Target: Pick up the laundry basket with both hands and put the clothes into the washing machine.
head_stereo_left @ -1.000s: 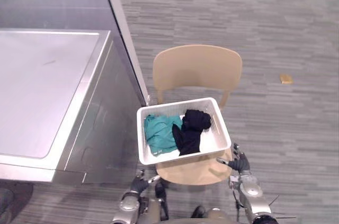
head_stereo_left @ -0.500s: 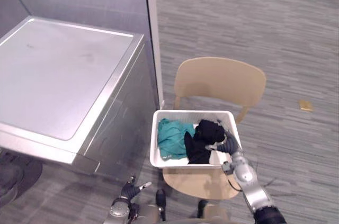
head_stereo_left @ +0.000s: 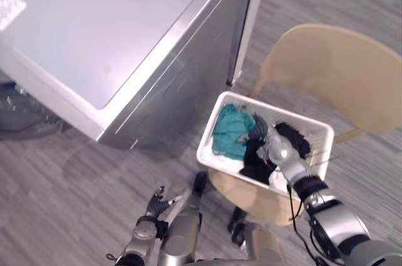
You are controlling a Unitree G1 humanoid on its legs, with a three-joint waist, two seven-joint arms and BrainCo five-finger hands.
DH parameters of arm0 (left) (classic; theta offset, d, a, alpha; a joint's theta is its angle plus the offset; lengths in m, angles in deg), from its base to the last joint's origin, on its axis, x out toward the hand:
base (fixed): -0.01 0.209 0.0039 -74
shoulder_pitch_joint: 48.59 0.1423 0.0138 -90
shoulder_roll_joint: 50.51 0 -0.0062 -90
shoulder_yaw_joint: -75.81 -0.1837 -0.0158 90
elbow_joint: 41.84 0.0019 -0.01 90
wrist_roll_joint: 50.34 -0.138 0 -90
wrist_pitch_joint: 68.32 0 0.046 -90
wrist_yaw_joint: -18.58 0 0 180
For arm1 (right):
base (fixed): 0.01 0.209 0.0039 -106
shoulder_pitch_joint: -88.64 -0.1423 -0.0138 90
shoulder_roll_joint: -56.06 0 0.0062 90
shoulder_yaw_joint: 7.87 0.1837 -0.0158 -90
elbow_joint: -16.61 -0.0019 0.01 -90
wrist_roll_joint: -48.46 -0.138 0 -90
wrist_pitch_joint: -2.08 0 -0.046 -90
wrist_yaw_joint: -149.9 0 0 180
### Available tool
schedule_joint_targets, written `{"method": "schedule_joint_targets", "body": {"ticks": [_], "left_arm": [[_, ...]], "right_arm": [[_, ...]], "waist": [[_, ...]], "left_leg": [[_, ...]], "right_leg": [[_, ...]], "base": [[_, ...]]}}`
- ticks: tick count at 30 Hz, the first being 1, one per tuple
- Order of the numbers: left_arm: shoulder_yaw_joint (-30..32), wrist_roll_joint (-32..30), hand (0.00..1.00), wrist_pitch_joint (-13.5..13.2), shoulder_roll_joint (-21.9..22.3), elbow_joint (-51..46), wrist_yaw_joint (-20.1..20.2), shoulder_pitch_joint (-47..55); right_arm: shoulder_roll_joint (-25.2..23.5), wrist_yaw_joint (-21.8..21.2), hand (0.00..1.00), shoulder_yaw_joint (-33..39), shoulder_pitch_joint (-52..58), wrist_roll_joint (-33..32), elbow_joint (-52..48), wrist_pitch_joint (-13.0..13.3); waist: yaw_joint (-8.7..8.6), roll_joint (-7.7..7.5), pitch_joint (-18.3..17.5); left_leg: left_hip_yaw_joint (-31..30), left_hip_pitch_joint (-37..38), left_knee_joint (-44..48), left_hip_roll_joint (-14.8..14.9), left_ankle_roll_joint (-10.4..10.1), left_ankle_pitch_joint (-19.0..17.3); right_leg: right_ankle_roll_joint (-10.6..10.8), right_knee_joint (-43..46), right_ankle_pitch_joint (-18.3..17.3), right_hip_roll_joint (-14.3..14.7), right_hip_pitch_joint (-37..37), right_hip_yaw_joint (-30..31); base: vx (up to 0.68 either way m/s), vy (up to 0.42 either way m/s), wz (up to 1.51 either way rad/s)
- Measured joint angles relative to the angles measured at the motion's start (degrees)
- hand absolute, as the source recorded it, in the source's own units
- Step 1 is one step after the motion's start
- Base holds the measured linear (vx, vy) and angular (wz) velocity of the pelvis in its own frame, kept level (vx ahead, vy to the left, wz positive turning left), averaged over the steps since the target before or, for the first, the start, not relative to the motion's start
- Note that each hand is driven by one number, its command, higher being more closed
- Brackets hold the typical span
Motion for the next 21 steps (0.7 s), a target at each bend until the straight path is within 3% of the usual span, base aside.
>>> {"method": "schedule_joint_targets", "body": {"ticks": [2, 9, 10, 14, 21], "left_arm": [[-0.06, 0.86, 0.0, -0.06, -0.07, 0.0, -0.13, -0.36], [-1.27, 4.08, 0.0, -0.2, -0.06, 0.02, -1.36, -2.21], [-2.06, 4.62, 0.0, -0.27, -0.07, 0.01, -1.54, -2.69], [-4.65, 5.75, 0.0, -1.12, 0.2, -0.21, -2.36, -4.79], [-5.27, 6.19, 0.0, -1.41, 0.42, -1.71, -2.43, -6.41]], "right_arm": [[1.35, 1.18, 0.0, -1.28, -3.69, 0.07, 3.34, -0.57], [3.99, 3.87, 0.0, -1.55, -14.76, 0.38, 13.18, -2.2], [4.61, 4.27, 1.0, -2.01, -15.71, 0.36, 14.0, -2.22], [6.41, 4.58, 1.0, -3.65, -16.37, 0.29, 14.61, -2.36], [6.47, 4.52, 1.0, -3.48, -16.02, -2.85, 11.33, -2.8]], "waist": [[1.44, 0.86, 1.66], [3.53, 2.67, 4.51], [3.96, 2.72, 4.53], [4.4, 2.81, 4.58], [4.03, 2.76, 4.6]], "left_leg": [[-1.38, -2.07, -0.19, -0.05, -0.3, 0.7], [-4.29, -7.7, -1.18, -0.36, -0.6, 2.93], [-4.33, -8.46, -1.18, -0.43, -0.64, 3.15], [-5.42, -10.66, -1.19, -1.05, -1.0, 3.78], [-5.32, -10.27, -1.17, -0.79, -1.19, 4.47]], "right_leg": [[-0.68, 1.73, -0.48, -0.13, -2.27, -0.87], [-1.61, 10.52, -3.53, -1.87, -10.99, -1.46], [-1.52, 11.66, -4.0, -2.18, -12.26, -1.34], [-1.82, 16.01, -5.92, -3.56, -15.91, -1.37], [-2.14, 17.08, -6.46, -3.33, -16.42, 0.17]], "base": [[-0.1, 0.0, 0.21], [-0.09, -0.011, 0.15], [-0.1, -0.05, 0.05], [-0.04, -0.066, 0.09], [0.01, -0.094, -0.02]]}}
